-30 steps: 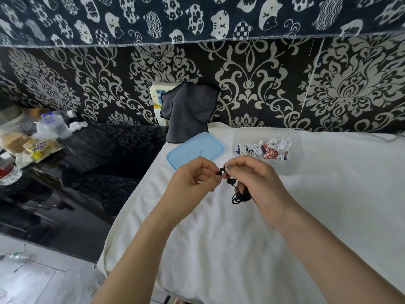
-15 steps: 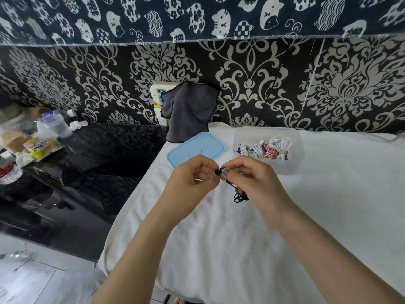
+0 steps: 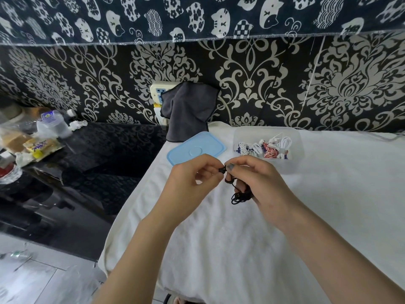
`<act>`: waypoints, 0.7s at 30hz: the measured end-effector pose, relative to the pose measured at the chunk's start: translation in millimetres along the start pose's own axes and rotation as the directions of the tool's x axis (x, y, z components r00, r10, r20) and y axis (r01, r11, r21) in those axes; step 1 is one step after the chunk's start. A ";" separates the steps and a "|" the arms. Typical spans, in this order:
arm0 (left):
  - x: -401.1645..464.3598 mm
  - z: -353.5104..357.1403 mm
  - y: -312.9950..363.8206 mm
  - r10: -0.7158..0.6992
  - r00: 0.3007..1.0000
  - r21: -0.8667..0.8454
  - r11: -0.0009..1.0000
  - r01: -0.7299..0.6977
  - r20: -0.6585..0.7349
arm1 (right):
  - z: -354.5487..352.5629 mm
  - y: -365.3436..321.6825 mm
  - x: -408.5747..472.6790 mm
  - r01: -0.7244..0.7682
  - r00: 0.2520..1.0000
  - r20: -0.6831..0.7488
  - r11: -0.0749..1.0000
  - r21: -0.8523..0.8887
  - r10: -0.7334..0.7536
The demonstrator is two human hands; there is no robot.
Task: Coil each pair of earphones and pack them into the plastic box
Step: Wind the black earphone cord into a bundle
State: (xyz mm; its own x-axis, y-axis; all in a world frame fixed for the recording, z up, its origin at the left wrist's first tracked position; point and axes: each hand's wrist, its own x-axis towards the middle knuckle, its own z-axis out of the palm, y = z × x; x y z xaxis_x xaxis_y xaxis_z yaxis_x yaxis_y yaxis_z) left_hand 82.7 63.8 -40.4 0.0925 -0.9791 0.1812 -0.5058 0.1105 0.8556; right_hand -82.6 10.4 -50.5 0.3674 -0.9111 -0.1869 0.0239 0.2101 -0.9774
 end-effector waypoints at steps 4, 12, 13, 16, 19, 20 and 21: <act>0.7 -0.6 1.6 0.026 1.000 -0.010 1.000 -0.026 0.008 | 0.2 -1.9 -0.7 -0.061 0.997 0.049 0.990 0.124 0.056; 1.8 -1.9 2.4 -0.007 0.999 -0.167 0.986 0.013 0.034 | -4.1 -7.1 -1.1 -0.113 0.988 0.127 0.965 0.236 0.085; 2.1 -2.0 2.1 -0.006 0.999 -0.183 0.983 0.012 0.033 | -4.6 -7.2 -1.0 -0.117 0.988 0.132 0.963 0.243 0.087; 2.9 -2.5 1.9 -0.007 0.999 -0.225 0.974 0.014 0.033 | -5.4 -7.2 -1.3 -0.127 0.984 0.154 0.954 0.273 0.086; 3.4 -2.5 3.3 -0.012 0.999 -0.276 0.961 0.023 0.041 | -5.3 -8.0 -1.5 -0.148 0.980 0.179 0.931 0.334 0.091; 3.6 -2.7 4.0 -0.013 0.999 -0.293 0.956 0.024 0.041 | -5.1 -8.4 -1.6 -0.155 0.978 0.188 0.923 0.354 0.092; 3.9 -2.8 4.5 -0.010 0.999 -0.306 0.952 0.023 0.043 | -5.2 -8.7 -1.8 -0.159 0.976 0.196 0.916 0.368 0.090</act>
State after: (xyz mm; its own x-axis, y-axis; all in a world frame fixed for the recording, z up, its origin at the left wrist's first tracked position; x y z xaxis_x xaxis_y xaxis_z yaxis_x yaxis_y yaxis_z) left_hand 83.1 61.0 -34.5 0.0612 -0.9866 0.1514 -0.2169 0.1349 0.9668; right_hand -88.3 8.3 -42.1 0.5429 -0.8012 -0.2515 0.3057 0.4675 -0.8294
